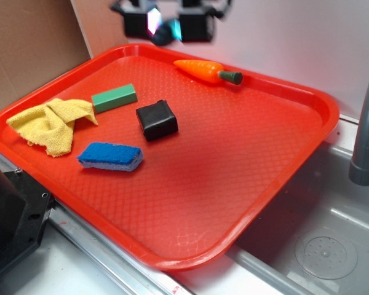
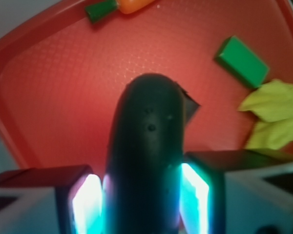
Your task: Grab the plastic pickle.
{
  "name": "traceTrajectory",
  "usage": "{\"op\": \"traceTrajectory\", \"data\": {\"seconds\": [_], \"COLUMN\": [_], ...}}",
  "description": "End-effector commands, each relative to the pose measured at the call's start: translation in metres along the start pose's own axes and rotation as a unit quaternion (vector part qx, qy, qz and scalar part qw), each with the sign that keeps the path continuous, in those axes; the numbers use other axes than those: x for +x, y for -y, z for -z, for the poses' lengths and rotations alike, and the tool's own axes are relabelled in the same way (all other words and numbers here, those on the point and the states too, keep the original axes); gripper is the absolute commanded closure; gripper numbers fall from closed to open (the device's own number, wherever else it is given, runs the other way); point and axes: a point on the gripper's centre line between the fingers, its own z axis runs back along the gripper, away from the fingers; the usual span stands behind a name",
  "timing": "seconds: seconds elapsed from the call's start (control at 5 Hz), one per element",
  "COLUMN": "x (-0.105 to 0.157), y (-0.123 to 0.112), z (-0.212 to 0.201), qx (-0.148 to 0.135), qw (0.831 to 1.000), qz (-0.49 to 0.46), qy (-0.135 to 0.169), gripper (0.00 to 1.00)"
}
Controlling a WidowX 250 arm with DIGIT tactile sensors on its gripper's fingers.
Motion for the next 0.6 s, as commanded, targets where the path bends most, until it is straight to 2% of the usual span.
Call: {"op": "traceTrajectory", "data": {"seconds": [0.0, 0.2, 0.4], "x": [-0.021, -0.032, -0.022], "y": [-0.033, -0.043, -0.048], "z": [-0.022, -0.018, -0.021], "qx": [-0.016, -0.025, -0.026], "qw": [0.995, 0.997, 0.998], "qz": [0.093, 0.067, 0.054], "qy": [-0.006, -0.006, 0.017], "gripper": [1.0, 1.0, 1.0]}}
